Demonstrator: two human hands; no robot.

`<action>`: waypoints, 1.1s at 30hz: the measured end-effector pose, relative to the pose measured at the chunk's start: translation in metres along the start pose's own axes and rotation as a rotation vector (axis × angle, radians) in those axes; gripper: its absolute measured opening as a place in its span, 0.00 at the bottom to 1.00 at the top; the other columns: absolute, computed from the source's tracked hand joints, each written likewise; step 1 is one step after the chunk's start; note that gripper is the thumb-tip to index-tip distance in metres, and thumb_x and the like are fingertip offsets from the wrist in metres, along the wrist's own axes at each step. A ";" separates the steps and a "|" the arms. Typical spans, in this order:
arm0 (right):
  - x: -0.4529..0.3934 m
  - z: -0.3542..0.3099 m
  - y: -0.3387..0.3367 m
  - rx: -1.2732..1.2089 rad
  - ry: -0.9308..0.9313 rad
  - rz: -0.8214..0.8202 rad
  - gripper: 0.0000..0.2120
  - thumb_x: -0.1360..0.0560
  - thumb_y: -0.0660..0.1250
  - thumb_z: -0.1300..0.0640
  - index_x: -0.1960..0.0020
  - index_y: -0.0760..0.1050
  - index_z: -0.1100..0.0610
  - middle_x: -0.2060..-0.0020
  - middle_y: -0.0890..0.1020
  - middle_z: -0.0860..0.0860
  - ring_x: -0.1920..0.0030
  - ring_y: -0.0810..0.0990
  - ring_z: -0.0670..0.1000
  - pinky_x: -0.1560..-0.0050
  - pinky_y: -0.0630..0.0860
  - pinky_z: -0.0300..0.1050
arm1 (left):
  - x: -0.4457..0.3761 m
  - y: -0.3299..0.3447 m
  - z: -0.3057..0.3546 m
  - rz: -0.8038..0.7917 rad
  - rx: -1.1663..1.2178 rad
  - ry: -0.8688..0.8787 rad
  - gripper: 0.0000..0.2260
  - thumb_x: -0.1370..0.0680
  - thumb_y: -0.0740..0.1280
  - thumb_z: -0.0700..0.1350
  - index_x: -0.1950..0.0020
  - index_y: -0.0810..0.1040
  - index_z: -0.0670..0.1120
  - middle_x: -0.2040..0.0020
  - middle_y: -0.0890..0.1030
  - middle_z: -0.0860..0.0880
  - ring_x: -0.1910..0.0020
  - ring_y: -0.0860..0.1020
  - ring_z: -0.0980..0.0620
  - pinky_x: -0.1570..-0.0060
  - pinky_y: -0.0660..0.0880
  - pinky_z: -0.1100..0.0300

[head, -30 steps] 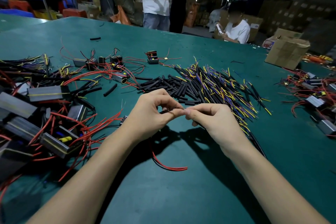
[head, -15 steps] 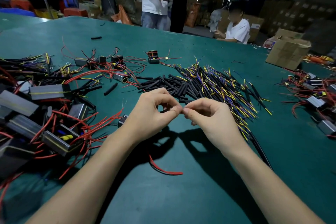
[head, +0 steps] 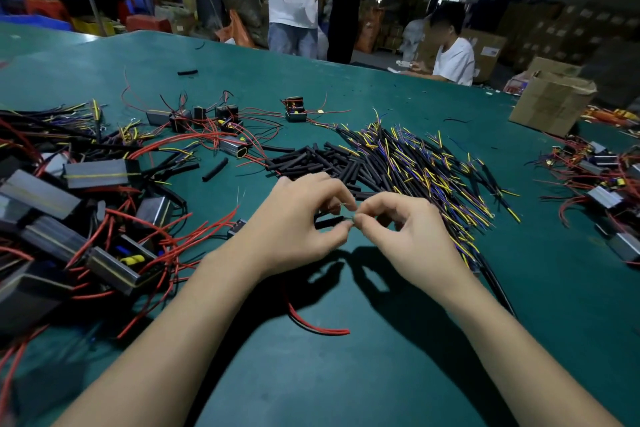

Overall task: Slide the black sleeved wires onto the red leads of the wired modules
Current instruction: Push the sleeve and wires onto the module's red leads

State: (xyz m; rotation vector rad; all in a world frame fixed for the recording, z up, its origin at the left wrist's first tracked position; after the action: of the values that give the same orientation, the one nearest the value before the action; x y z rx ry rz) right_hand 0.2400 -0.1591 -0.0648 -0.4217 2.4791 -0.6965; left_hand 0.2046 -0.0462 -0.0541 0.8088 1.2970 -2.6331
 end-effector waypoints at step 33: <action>0.003 0.029 0.012 -0.423 0.215 -0.282 0.12 0.28 0.67 0.47 0.54 0.84 0.53 0.58 0.85 0.48 0.59 0.78 0.46 0.54 0.72 0.37 | -0.001 -0.001 -0.002 0.037 0.156 -0.064 0.04 0.25 0.68 0.38 0.59 0.79 0.45 0.59 0.77 0.50 0.59 0.76 0.52 0.51 0.73 0.53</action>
State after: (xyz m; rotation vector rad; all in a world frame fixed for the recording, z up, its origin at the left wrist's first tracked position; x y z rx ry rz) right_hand 0.2522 -0.1620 -0.0939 -0.9091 2.8054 -0.3255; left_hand 0.2060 -0.0438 -0.0543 0.7531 1.0616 -2.7334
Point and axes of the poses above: each hand's wrist, its own x-axis away from the middle knuckle, its own y-axis out of the palm, z = x × y, the point moved 10 cm from there along -x, towards the middle knuckle
